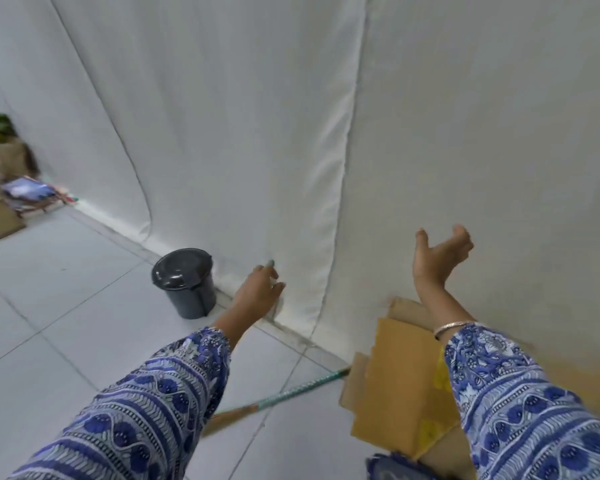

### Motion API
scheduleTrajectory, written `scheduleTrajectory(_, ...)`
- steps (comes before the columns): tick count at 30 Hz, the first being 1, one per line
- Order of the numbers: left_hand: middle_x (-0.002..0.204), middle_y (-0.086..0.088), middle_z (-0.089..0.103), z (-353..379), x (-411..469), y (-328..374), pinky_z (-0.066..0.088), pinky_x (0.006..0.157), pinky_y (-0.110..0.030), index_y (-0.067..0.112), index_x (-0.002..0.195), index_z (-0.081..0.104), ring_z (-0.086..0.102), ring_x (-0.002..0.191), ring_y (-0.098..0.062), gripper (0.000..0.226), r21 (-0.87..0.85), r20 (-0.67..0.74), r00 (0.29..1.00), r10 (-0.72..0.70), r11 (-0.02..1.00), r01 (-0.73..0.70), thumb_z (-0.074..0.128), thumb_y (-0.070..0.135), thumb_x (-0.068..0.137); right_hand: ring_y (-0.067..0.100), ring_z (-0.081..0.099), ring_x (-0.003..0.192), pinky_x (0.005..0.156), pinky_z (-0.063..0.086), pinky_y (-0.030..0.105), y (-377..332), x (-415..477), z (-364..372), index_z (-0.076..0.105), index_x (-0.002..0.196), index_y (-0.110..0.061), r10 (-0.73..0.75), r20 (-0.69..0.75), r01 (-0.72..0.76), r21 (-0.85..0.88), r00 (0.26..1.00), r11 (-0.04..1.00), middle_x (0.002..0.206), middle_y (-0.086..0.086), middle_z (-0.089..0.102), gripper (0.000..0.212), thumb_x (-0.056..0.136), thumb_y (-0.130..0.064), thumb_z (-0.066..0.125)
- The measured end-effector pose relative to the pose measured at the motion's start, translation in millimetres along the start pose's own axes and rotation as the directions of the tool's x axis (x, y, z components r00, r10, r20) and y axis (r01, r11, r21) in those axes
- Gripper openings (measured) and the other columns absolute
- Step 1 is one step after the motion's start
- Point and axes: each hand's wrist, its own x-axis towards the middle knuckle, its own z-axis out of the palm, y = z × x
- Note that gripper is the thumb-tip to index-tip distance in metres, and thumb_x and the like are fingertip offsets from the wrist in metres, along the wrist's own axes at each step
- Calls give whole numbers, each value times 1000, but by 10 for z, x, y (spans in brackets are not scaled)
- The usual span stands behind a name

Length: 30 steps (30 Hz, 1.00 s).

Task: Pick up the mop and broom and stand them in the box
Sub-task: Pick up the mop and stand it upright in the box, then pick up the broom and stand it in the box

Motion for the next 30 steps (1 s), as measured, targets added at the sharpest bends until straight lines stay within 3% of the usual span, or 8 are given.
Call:
scheduleTrajectory(3, 125, -20, 53, -243, 131, -649, 41, 97, -39, -2, 116, 53, 53, 113, -35, 31, 22, 21, 998, -57, 998, 57, 51, 17, 92, 42, 37, 126, 104, 32, 42, 105, -389, 598, 34, 129, 10, 138, 132, -139, -8, 981, 990, 134, 30, 39, 59, 82, -13, 61)
scheduleTrajectory(6, 125, -18, 53, -332, 337, -1206, 44, 97, -41, 1, 114, 54, 53, 112, -32, 31, 41, 54, 993, -105, 994, 103, 52, 22, 92, 38, 43, 121, 93, 33, 32, 279, -688, 1171, 34, 130, 8, 252, 233, -242, -72, 939, 968, 134, 30, 40, 54, 85, -9, 58)
scheduleTrajectory(9, 126, -15, 53, -313, 587, -1733, 45, 94, -38, 4, 114, 54, 55, 111, -29, 30, 94, 89, 986, -142, 987, 134, 52, 24, 92, 39, 47, 117, 92, 38, 34, 621, -933, 1726, 33, 131, 7, 353, 299, -324, -142, 887, 935, 135, 30, 40, 53, 86, -9, 57)
scheduleTrajectory(15, 124, -9, 53, 182, 1282, -2859, 48, 89, -36, 9, 116, 53, 55, 108, -25, 30, 224, 234, 937, -259, 952, 207, 49, 27, 93, 39, 50, 114, 96, 43, 46, 1725, -1319, 2954, 34, 129, 3, 595, 359, -508, -314, 719, 802, 135, 29, 41, 54, 85, -13, 60)
scheduleTrajectory(20, 129, -10, 47, 1102, 1966, -3729, 45, 95, -39, 7, 118, 52, 46, 119, -27, 33, 291, 367, 884, -290, 938, 187, 50, 26, 92, 30, 48, 101, 87, 46, 46, 3075, -1729, 3787, 33, 130, -2, 771, 277, -673, -377, 574, 636, 133, 24, 42, 59, 83, -22, 63)
scheduleTrajectory(25, 129, -9, 48, 2420, 2545, -4473, 46, 94, -40, 7, 120, 51, 44, 121, -27, 34, 298, 462, 849, -255, 947, 122, 51, 27, 92, 28, 46, 95, 78, 50, 42, 4568, -2129, 4334, 33, 129, 0, 886, 177, -798, -386, 428, 462, 109, 14, 41, 59, 84, -25, 62)
scheduleTrajectory(27, 130, -10, 47, 3005, 2591, -4790, 46, 95, -41, 6, 120, 50, 42, 124, -27, 36, 332, 525, 811, -257, 940, 83, 51, 28, 92, 28, 47, 93, 64, 47, 34, 5122, -2335, 4431, 31, 131, 0, 912, 150, -821, -397, 382, 409, 109, 15, 43, 60, 85, -24, 62)
scheduleTrajectory(30, 132, -11, 43, 3858, 2569, -5212, 43, 98, -43, 5, 123, 47, 35, 129, -28, 42, 368, 612, 747, -257, 930, 19, 52, 31, 91, 29, 48, 95, 66, 50, 37, 5926, -2622, 4499, 27, 134, -2, 946, 88, -864, -389, 312, 321, 119, 20, 47, 62, 86, -23, 60)
